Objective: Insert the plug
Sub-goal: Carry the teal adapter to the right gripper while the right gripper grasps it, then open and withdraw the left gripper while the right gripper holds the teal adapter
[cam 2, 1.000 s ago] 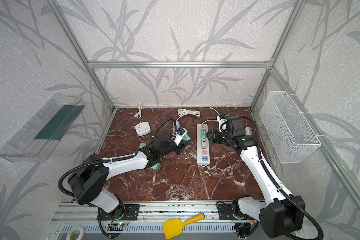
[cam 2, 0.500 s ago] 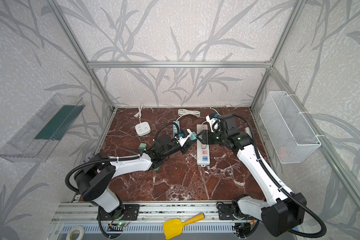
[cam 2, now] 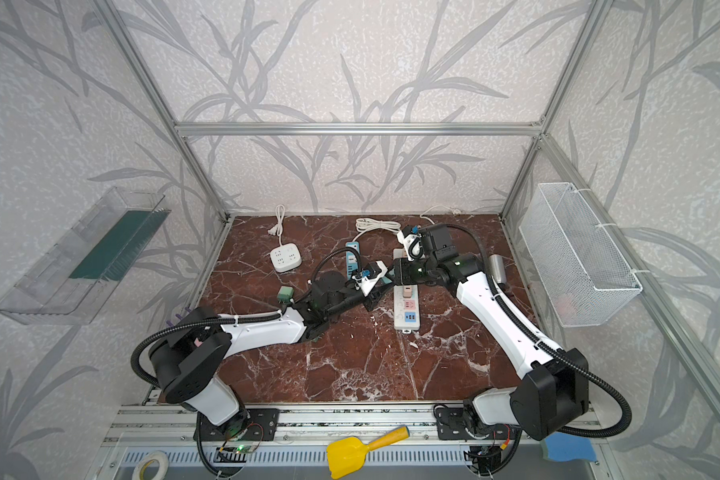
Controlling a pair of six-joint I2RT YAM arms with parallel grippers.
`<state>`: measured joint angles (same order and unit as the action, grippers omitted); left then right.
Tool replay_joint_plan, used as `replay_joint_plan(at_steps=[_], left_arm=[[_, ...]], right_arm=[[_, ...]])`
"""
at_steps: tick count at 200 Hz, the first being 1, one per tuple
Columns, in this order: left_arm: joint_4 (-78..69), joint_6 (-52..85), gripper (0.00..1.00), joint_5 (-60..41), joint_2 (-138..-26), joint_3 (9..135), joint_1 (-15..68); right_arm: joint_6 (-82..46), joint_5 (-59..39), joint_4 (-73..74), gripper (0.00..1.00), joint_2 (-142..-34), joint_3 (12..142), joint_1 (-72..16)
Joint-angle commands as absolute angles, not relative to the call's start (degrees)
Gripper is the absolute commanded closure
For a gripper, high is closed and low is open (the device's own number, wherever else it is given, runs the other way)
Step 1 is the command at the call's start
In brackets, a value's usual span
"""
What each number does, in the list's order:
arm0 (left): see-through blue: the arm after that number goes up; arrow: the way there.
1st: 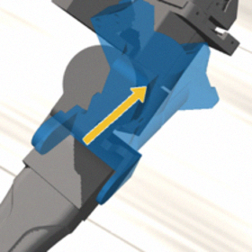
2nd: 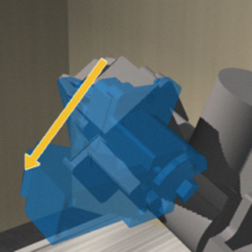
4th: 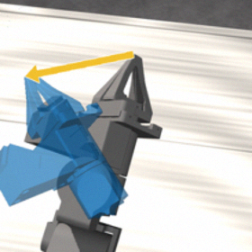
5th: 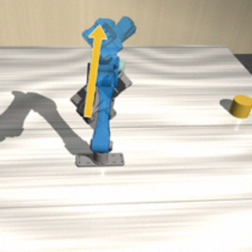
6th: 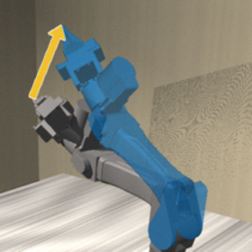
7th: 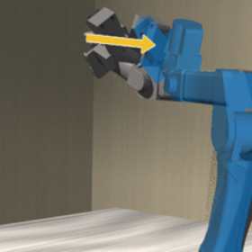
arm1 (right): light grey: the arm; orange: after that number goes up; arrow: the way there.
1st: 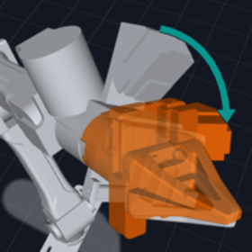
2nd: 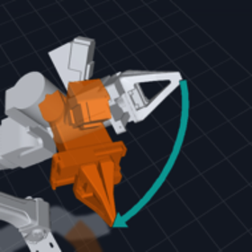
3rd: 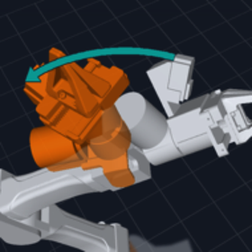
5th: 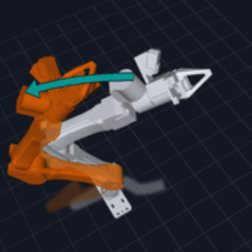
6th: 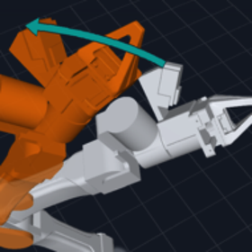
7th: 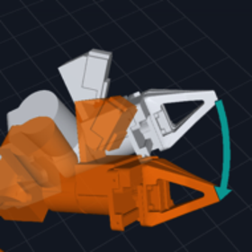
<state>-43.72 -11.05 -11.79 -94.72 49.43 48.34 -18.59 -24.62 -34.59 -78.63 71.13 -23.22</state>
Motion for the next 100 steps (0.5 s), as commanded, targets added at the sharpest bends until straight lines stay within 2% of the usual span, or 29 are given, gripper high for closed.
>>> replay_joint_plan(at_steps=[1, 20, 31, 39, 53, 58, 75, 100], left_arm=[[-46.0, -12.6, 0.79, -11.7, -93.1, 49.2, 48.6], [-46.0, -12.5, 0.77, -11.8, -93.3, 49.2, 48.6], [-46.1, -12.4, 0.75, -11.8, -93.3, 49.2, 48.6], [-46.2, -12.1, 0.69, -11.6, -93.3, 49.3, 48.6], [-46.1, -11.5, 0.50, -11.1, -92.9, 49.3, 48.6], [-46.2, -11.0, 0.46, -10.6, -92.7, 49.2, 48.6], [-46.4, -8.7, 0.40, -8.5, -91.4, 48.3, 48.6], [-46.6, -3.0, 0.35, -4.1, -88.4, 45.6, 48.6]], right_arm=[[-18.2, -26.1, -34.9, 0.67, -78.9, 71.7, -23.4], [-17.9, -27.8, -35.2, 0.70, -79.1, 71.7, -23.3], [-17.8, -28.2, -35.3, 0.77, -79.2, 71.7, -23.4], [-17.8, -28.4, -35.7, 0.82, -79.1, 71.9, -23.3], [-18.2, -28.3, -35.6, 0.92, -78.6, 71.2, -23.4], [-18.4, -28.1, -35.3, 0.94, -78.2, 70.9, -23.4], [-19.2, -25.6, -34.4, 1.00, -76.6, 70.1, -23.4], [-19.5, -21.1, -33.3, 1.00, -74.5, 70.1, -23.4]])
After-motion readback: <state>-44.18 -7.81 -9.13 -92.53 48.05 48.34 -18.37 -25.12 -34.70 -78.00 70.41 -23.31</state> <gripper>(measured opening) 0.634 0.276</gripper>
